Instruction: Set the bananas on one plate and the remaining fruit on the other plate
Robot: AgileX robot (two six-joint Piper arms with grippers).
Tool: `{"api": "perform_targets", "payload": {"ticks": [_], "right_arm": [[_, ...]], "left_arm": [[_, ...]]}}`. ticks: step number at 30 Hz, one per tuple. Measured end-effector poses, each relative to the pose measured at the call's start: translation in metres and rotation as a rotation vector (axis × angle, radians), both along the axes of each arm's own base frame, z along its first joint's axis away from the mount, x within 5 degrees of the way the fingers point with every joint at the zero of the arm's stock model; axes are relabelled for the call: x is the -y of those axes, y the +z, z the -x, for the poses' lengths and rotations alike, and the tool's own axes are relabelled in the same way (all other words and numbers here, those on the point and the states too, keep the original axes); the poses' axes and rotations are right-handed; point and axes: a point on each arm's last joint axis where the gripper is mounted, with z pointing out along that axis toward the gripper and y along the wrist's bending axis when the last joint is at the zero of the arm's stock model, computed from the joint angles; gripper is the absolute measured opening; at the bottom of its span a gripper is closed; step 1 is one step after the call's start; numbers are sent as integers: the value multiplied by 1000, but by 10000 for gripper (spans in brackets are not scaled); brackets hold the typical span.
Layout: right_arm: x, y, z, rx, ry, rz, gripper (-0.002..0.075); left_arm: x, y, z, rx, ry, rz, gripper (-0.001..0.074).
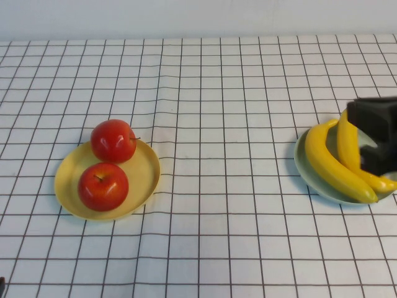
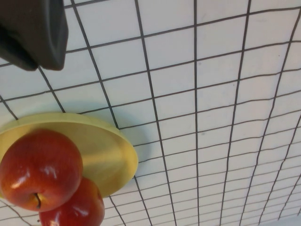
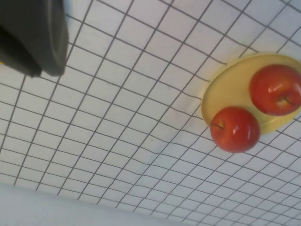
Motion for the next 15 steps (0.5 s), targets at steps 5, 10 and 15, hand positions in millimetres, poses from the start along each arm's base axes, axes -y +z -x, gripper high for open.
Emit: {"api": "perform_targets", "payload": {"ticks": [5,10,15], "right_arm": [[26,-20,40,44,0,17,-13],[50,-53,78,99,-1,7,-13],[69,-82,104,157,-15,30,-14]], "left_arm": [[0,0,0,0,0,0,-4],[0,0,0,0,0,0,-4],[0,0,0,0,0,0,-4]]}}
